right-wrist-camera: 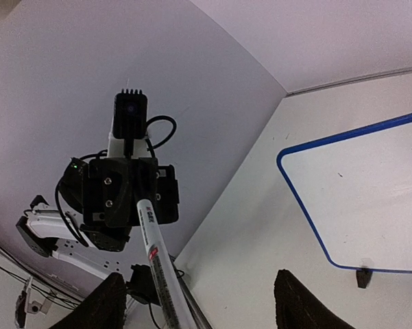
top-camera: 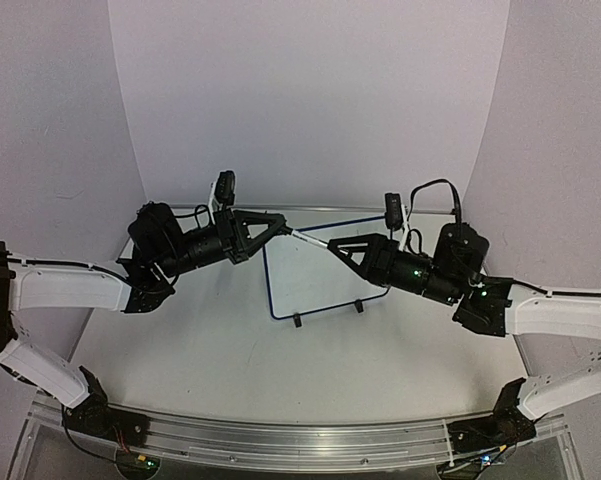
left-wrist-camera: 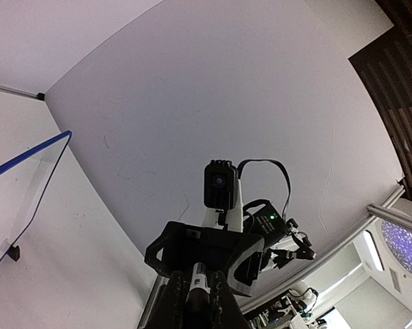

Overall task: Write a sentence on the whiteboard
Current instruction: Pass from the left arm to the right

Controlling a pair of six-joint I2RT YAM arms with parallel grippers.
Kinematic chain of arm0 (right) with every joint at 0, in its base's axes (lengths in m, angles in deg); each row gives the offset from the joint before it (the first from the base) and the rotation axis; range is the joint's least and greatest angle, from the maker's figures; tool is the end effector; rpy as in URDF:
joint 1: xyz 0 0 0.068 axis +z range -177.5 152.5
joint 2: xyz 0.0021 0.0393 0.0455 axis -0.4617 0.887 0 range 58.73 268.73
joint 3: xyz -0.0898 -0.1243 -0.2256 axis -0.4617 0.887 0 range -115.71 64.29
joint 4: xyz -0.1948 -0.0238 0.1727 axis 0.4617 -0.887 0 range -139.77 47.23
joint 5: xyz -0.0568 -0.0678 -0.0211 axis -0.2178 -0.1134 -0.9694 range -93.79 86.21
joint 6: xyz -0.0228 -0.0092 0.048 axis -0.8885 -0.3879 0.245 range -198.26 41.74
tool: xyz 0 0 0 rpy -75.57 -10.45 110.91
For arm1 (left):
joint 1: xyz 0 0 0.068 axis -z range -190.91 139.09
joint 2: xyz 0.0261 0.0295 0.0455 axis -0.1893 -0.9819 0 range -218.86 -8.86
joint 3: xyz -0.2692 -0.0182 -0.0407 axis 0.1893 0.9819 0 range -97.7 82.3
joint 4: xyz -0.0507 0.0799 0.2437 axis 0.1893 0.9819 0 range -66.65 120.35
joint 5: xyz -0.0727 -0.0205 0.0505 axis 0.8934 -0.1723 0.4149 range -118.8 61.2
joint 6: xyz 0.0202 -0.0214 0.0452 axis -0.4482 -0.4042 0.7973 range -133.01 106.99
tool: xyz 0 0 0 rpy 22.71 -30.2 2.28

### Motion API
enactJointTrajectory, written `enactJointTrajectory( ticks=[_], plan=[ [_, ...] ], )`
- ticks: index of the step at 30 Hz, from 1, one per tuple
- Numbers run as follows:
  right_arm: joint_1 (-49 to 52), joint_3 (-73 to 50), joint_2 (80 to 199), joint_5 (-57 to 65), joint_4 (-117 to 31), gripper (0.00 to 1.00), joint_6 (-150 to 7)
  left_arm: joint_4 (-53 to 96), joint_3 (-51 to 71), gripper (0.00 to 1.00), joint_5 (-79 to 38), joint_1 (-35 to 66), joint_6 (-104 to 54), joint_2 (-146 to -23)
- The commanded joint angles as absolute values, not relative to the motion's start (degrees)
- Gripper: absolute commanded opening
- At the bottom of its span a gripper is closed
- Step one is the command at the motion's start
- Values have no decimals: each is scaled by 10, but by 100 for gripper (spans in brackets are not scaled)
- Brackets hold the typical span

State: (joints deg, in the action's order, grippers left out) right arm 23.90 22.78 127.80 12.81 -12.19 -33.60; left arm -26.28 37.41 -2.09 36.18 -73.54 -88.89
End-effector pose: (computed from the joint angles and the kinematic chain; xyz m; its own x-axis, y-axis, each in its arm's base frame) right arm 0.1659 0.2241 0.3056 -0.6282 0.2927 -0.7209 -0.6824 0.2378 0.6912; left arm 0.2004 -0.2391 0.3080 -0.7437 -0.3423 -0.5742 0.6160 -0.0172 -0.7876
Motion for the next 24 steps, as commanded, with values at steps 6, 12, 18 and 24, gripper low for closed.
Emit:
enactJointTrajectory(
  ticks=[6, 12, 18, 24],
  plan=[
    [238, 206, 1319, 190, -4, 45, -293, -309, 360, 0, -19, 363, -755, -901],
    [238, 210, 1319, 187, -2, 39, -292, -295, 359, 0, -16, 363, -754, -902],
    [238, 210, 1320, 188, 4, 31, -290, -284, 352, 0, -11, 363, -752, -905],
    [237, 209, 1327, 192, 9, 24, -287, -274, 347, 0, -5, 363, -752, -907]
  ],
)
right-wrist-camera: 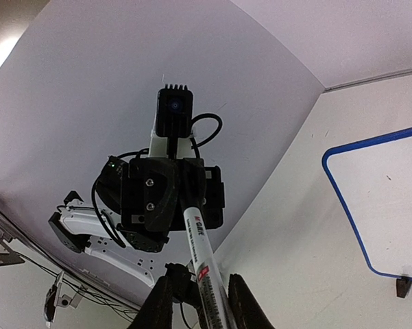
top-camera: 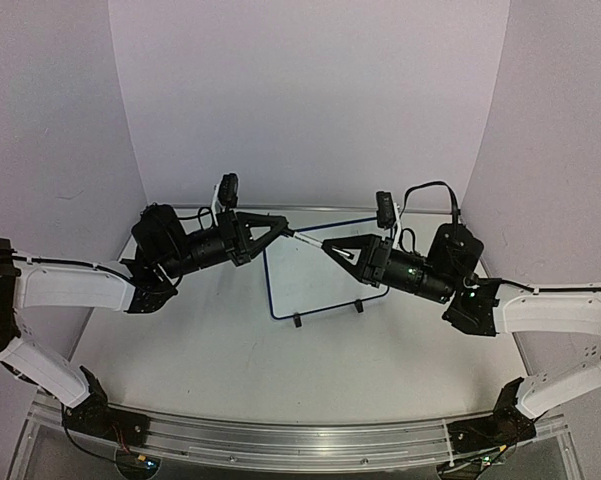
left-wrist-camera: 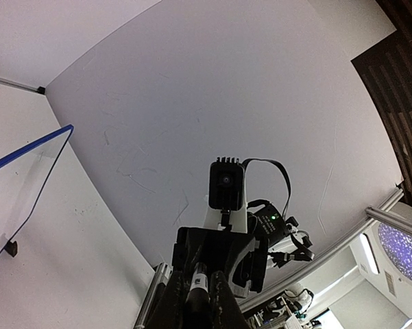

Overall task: Write a sentence on the whiteboard
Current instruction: Pass from the left arm to the right

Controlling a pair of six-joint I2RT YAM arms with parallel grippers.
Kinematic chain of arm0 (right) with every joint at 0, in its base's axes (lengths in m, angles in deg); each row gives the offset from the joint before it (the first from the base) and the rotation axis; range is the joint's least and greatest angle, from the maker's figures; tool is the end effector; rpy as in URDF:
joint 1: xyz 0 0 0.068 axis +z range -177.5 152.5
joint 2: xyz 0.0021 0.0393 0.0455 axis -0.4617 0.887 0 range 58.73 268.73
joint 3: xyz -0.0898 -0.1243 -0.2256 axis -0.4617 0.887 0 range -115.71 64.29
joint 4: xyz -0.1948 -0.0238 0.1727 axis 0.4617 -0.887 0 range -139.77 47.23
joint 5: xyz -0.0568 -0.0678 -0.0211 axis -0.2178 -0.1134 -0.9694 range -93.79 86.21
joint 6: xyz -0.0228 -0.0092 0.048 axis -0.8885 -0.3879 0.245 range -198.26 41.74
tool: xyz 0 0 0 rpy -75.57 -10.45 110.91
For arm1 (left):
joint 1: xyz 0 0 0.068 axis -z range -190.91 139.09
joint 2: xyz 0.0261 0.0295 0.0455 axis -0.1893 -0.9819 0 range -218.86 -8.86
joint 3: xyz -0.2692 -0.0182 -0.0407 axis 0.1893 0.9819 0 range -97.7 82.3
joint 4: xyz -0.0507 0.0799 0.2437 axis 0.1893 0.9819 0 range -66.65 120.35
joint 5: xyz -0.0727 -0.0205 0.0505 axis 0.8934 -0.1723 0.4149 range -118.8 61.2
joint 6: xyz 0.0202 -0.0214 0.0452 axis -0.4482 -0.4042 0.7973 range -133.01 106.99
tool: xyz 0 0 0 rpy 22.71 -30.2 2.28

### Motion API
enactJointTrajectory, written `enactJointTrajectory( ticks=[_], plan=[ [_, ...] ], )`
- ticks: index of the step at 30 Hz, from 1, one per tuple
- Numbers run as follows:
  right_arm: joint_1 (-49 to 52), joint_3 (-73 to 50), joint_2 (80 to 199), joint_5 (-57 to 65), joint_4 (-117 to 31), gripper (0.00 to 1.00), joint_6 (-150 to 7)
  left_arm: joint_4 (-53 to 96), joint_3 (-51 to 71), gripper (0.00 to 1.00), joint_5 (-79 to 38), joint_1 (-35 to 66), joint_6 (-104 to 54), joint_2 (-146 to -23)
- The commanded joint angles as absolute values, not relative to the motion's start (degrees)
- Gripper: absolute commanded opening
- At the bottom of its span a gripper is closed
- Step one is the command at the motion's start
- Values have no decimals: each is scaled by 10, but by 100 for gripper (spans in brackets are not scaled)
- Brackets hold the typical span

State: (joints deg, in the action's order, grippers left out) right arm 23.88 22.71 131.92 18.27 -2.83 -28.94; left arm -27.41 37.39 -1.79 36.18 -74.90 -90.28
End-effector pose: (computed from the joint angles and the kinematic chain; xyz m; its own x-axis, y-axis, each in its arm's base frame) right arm 0.1703 0.2346 0.3044 -0.6661 0.2922 -0.6863 -0.6918 0.1020 0.7149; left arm 0.2030 -0.2422 0.3030 -0.7609 -0.3357 -0.5553 0.5965 -0.0252 -0.8022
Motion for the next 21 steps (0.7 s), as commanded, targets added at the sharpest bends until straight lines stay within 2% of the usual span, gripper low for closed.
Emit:
enactJointTrajectory(
  ticks=[1, 6, 12, 21],
  plan=[
    [238, 209, 1328, 193, 9, 23, -286, -274, 347, 0, -5, 363, -752, -907],
    [237, 210, 1329, 194, 11, 16, -285, -270, 345, 0, -4, 363, -751, -908],
    [237, 216, 1326, 190, 16, 1, -285, -266, 347, 0, -4, 363, -749, -905],
    [237, 234, 1325, 179, 37, 0, -282, -242, 361, 0, -32, 362, -731, -872]
  ],
)
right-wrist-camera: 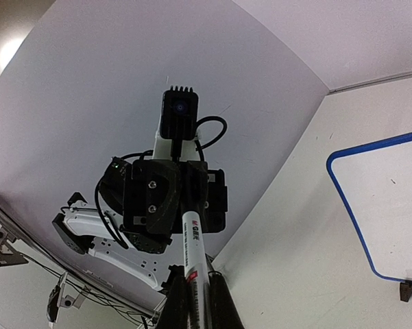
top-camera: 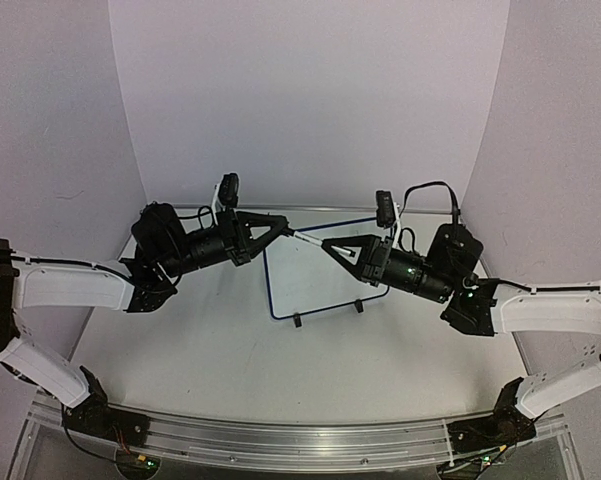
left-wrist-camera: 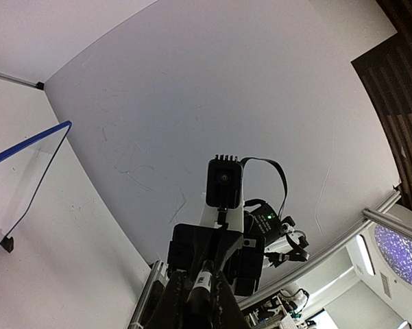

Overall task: Write a sentence on the whiteboard
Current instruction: Pass from the left arm to the right, then open the pen cap from the whiteboard marker, then place the pen cap at the center of the board.

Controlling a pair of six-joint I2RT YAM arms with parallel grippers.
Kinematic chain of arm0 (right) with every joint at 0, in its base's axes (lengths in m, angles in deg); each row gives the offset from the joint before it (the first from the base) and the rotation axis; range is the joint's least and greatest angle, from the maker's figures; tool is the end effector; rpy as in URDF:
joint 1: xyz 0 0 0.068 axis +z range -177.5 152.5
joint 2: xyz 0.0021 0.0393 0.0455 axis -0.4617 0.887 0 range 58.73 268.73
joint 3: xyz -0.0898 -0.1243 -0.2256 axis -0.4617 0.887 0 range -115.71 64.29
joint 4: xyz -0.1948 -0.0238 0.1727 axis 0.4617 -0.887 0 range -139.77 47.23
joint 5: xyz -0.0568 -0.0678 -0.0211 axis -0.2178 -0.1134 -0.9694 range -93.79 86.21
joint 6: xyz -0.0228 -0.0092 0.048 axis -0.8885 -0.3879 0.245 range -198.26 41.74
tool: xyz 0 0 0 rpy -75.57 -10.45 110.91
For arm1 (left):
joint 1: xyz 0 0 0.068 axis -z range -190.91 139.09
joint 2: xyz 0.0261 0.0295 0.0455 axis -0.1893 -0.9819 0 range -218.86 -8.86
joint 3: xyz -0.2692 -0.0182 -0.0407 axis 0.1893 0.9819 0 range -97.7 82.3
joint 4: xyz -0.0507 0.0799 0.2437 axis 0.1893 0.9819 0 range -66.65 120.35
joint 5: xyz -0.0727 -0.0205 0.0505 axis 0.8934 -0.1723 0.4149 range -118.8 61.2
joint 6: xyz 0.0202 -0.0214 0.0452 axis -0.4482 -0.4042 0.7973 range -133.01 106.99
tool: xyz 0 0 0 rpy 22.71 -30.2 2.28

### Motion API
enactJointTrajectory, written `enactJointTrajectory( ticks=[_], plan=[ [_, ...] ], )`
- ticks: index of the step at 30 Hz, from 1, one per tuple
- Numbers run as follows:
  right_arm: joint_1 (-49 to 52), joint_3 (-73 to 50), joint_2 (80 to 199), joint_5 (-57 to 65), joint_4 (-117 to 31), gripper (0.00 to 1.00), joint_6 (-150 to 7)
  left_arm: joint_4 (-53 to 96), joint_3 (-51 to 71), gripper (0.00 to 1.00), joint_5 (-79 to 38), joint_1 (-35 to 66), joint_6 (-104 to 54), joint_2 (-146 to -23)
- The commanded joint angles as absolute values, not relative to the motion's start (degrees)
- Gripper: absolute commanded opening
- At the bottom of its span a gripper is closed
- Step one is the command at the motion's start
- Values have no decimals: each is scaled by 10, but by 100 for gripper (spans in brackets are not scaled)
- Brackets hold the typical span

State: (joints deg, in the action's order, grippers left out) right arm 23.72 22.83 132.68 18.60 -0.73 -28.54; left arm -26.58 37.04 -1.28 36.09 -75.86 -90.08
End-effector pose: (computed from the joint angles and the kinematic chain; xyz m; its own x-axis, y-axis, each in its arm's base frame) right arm 0.1719 0.2356 0.3039 -0.6622 0.3019 -0.6858 -0.6974 0.0865 0.7114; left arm 0.2032 -0.2421 0.3046 -0.7741 -0.3270 -0.5421 0.5821 -0.0308 -0.8126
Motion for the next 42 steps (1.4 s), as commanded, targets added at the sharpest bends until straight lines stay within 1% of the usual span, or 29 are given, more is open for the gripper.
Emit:
enactJointTrajectory(
  ticks=[1, 8, 18, 25, 27, 29, 32, 33, 37, 42],
  plan=[
    [237, 237, 1325, 178, 38, 0, -281, -242, 362, 0, -34, 361, -729, -869],
    [224, 265, 1313, 171, 64, 0, -263, -249, 377, 0, -45, 340, -731, -835],
    [213, 305, 1291, 162, 64, 0, -250, -229, 393, 0, -33, 277, -744, -784],
    [209, 316, 1268, 157, 51, 0, -265, -142, 396, 0, -33, 257, -693, -731],
    [209, 295, 1257, 166, -1, 0, -299, -78, 403, 0, -37, 256, -653, -711],
    [211, 255, 1243, 174, -106, 0, -357, 13, 422, 0, -60, 256, -614, -687],
    [211, 202, 1217, 154, -272, 0, -439, 153, 468, 0, -108, 257, -570, -656],
    [212, 192, 1205, 140, -297, 0, -460, 181, 479, 0, -120, 257, -568, -650],
    [212, 177, 1173, 90, -382, 0, -507, 193, 541, 0, -142, 263, -582, -644],
    [212, 184, 1179, 83, -395, 0, -513, 143, 591, 0, -150, 279, -595, -710]
  ],
)
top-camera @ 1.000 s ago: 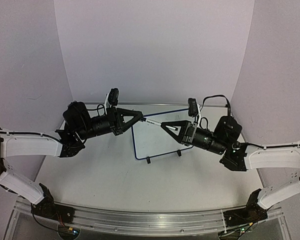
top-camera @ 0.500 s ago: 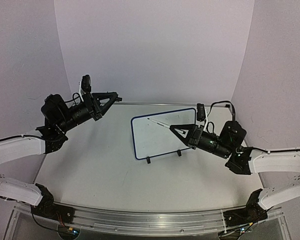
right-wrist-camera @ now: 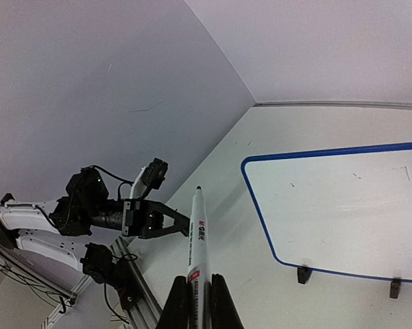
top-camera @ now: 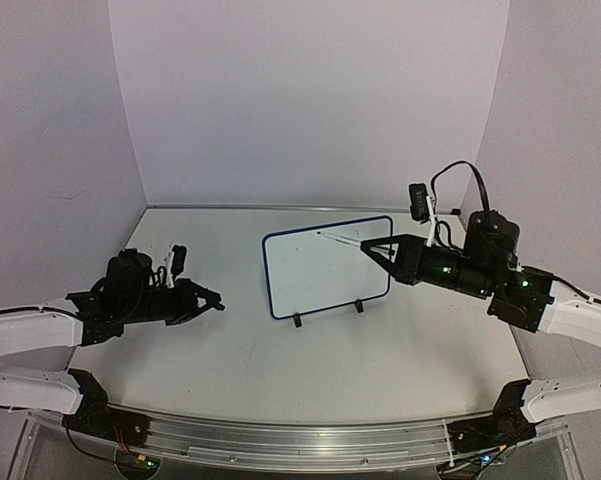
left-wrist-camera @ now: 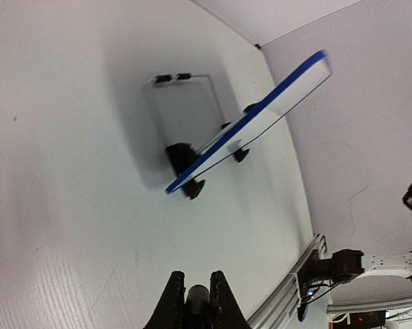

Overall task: Write a sentence on the whiteboard
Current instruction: Place the pen cap at the center of the board.

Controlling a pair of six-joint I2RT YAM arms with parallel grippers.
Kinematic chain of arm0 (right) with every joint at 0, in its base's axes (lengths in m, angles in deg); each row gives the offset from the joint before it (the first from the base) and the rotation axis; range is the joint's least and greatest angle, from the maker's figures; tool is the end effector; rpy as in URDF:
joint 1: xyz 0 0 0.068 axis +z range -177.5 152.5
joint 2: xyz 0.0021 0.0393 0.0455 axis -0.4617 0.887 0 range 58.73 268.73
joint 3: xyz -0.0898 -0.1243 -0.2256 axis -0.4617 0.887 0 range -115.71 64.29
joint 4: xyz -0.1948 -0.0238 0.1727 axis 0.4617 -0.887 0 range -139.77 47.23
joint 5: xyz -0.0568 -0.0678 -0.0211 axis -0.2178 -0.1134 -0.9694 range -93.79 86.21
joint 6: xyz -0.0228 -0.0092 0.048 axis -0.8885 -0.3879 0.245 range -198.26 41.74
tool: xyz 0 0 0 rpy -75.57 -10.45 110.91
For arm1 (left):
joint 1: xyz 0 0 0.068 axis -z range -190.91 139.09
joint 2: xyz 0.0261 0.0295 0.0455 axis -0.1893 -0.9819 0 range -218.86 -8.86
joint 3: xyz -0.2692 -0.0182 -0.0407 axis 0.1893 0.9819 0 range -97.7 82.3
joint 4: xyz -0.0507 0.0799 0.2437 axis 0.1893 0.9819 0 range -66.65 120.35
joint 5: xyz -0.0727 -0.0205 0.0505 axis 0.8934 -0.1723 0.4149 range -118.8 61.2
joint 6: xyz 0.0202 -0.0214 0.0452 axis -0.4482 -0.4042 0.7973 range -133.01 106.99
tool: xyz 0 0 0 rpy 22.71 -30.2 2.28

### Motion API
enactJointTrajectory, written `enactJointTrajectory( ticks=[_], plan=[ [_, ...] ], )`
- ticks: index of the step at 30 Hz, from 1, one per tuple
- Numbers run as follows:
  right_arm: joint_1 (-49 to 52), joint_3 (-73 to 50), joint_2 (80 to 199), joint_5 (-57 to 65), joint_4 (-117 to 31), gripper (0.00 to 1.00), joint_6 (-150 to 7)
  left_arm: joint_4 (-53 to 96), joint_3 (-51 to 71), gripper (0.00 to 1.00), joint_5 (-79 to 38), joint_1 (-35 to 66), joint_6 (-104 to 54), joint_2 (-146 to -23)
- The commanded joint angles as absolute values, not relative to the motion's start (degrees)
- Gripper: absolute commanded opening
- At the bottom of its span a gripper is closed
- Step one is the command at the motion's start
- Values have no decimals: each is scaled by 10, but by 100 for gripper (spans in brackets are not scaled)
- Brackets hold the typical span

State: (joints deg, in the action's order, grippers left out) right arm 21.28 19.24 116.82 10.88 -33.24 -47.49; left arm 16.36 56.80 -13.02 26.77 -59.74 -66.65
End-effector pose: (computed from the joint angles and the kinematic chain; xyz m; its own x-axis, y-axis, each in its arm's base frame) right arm 0.1520 0.1872 0.3341 -0.4922 0.1892 -0.8497 -0.7477 0.4080 0.5239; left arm 0.1652 -0.1398 0.2104 -0.8017 -0.2661 -0.5351 0.2904 0.6092 -0.7380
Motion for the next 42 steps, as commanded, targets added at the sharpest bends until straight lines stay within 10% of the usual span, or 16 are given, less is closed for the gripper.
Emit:
enactJointTrajectory(
  ticks=[1, 22, 33, 42],
  plan=[
    [212, 184, 1184, 85, -395, 0, -513, 122, 599, 0, -143, 282, -599, -731],
    [212, 169, 1236, 105, -383, 0, -533, 29, 573, 12, -88, 305, -581, -956],
    [215, 183, 1217, 87, -385, 0, -533, 106, 576, 61, -157, 306, -574, -917],
    [216, 175, 1221, 83, -395, 0, -538, 223, 552, 78, -186, 305, -536, -840]
  ],
)
